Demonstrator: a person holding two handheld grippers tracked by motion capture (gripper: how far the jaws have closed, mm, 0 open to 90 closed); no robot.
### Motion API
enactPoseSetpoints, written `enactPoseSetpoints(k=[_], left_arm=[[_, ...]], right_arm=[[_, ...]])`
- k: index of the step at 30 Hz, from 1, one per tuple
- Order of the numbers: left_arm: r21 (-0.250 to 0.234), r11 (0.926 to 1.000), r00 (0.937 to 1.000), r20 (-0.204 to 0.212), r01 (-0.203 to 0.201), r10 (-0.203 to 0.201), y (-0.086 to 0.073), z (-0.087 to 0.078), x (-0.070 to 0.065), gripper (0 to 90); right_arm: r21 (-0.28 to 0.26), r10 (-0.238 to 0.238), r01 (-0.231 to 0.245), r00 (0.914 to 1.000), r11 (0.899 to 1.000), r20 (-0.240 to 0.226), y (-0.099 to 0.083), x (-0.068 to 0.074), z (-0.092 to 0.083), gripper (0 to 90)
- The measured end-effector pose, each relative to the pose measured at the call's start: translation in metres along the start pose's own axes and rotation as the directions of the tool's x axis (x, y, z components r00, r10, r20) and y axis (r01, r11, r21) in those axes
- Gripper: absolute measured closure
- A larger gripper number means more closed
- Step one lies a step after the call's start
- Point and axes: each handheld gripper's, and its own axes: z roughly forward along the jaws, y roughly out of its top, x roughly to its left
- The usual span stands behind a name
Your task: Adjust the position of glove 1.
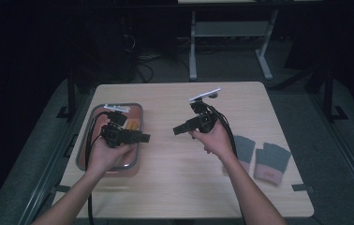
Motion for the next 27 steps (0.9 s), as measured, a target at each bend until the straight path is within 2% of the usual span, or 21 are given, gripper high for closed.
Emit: enactPoseSetpoints(k=[18, 27], left_arm=[[-0.003, 0.9993, 0.9980, 0.052, -0.036, 0.037, 0.006, 0.018, -0.024, 46.5], [0.001, 0.9973, 0.9947, 0.072, -0.074, 0.074, 0.009, 0.029, -0.040, 45.5]], right_arm=[[-0.033, 0.036, -0.034, 0.9975, 0.999, 0.060, -0.023, -0.018, -0.033, 51.9], [-0.045, 0.038, -0.034, 0.9944, 0.998, 0.098, -0.036, -0.026, -0.051, 50.3]])
